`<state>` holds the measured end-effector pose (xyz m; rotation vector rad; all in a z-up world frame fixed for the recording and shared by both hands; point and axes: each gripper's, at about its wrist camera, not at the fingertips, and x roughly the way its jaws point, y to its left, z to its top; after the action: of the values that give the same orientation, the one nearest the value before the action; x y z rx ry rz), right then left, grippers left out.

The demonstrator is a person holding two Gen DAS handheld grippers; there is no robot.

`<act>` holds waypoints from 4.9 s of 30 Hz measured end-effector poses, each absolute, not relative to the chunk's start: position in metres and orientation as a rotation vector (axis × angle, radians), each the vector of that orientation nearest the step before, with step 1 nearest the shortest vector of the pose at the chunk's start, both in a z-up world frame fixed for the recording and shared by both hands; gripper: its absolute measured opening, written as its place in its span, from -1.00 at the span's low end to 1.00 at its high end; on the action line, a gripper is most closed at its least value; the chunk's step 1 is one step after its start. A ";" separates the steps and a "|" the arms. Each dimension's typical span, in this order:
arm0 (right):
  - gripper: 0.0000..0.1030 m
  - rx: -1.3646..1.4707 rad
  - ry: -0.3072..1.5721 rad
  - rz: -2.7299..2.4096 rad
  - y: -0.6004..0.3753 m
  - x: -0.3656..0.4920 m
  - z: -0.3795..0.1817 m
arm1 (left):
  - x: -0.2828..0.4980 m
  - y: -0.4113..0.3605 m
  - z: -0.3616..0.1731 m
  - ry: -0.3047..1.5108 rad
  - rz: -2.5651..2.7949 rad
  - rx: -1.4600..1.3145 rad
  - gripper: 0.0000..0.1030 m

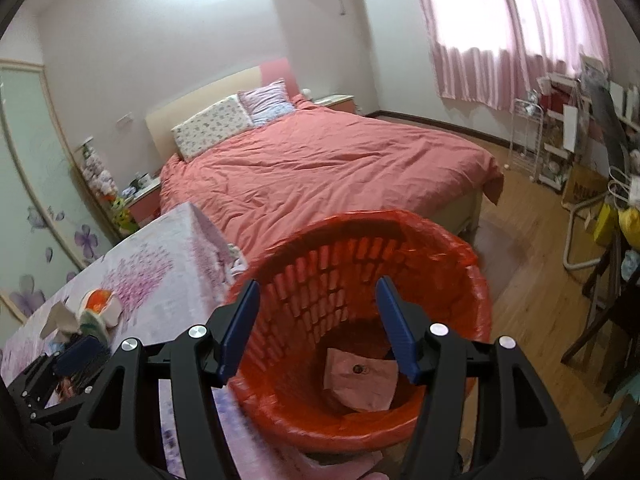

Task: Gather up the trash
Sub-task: 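Move both open tools back over the item pile on the bed, then grasp the white tissue with the right tool while the left tool grasps the black daisy-print cloth, then carry both held items over the orange basket and open both tools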

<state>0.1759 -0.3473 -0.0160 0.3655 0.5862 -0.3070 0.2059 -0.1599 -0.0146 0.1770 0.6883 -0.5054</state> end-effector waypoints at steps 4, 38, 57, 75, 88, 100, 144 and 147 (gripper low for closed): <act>0.18 0.333 0.596 -0.263 -0.320 0.178 -0.013 | 0.199 -0.120 -0.010 0.662 -0.431 0.165 0.33; -0.47 0.251 0.783 0.178 -0.067 0.301 -0.019 | 0.213 0.149 -0.034 0.690 0.074 -0.056 0.48; -0.99 0.199 0.569 0.158 -0.103 0.252 0.018 | 0.231 0.102 -0.044 0.744 -0.087 -0.116 0.47; -0.98 0.224 0.615 0.082 -0.146 0.240 -0.002 | 0.262 0.087 -0.067 0.841 -0.136 -0.139 -0.65; -0.98 0.240 0.562 0.089 -0.154 0.221 0.015 | 0.233 0.101 -0.005 0.720 -0.099 -0.071 -0.68; -0.98 0.256 0.513 0.068 -0.184 0.193 0.029 | 0.211 0.049 0.046 0.635 -0.208 -0.028 -0.67; -0.14 0.470 0.547 -0.221 -0.385 0.177 -0.034 | 0.243 -0.249 -0.022 0.752 -0.615 0.140 0.17; -0.13 0.476 0.561 -0.226 -0.383 0.178 -0.035 | 0.245 -0.236 -0.022 0.761 -0.589 0.130 0.18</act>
<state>0.1776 -0.3825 -0.0353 0.4758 0.5605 -0.2264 0.2450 -0.2362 -0.0217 0.1297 0.7613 -0.5890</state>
